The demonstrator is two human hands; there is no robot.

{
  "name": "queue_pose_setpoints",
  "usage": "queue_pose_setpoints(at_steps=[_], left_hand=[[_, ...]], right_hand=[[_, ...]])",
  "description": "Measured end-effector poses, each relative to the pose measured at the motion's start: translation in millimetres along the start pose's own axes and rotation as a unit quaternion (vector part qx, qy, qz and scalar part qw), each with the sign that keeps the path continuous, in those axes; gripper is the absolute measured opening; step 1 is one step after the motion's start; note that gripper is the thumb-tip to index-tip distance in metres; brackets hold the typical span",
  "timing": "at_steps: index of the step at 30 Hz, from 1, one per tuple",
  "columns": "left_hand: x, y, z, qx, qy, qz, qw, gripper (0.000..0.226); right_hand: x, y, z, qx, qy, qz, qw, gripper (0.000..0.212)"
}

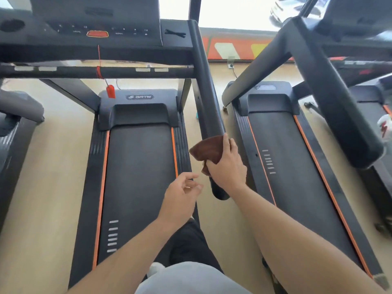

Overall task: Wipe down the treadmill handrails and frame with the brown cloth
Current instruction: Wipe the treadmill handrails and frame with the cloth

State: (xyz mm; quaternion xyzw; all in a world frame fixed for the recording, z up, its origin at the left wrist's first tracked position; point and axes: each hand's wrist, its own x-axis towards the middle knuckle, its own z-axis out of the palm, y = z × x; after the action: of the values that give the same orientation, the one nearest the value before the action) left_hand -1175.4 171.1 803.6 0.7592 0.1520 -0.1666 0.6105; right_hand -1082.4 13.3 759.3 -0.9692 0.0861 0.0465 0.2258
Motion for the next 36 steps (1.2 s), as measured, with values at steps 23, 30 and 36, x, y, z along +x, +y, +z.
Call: queue_pose_setpoints(at_steps=[23,30,36], left_hand=[[59,-9,7,-0.015,-0.009,-0.019,1.000,0.021],[123,19,10,-0.035,0.010,-0.022,0.999,0.018],[184,43,-5,-0.015,0.027,-0.046,0.998,0.022]], right_hand=[[-39,13,30,0.023,0.065,0.077,0.995,0.112],[79,-27,5,-0.002,-0.031,0.097,0.995,0.115],[196,-68,-3,0.040,-0.021,0.035,0.998,0.087]])
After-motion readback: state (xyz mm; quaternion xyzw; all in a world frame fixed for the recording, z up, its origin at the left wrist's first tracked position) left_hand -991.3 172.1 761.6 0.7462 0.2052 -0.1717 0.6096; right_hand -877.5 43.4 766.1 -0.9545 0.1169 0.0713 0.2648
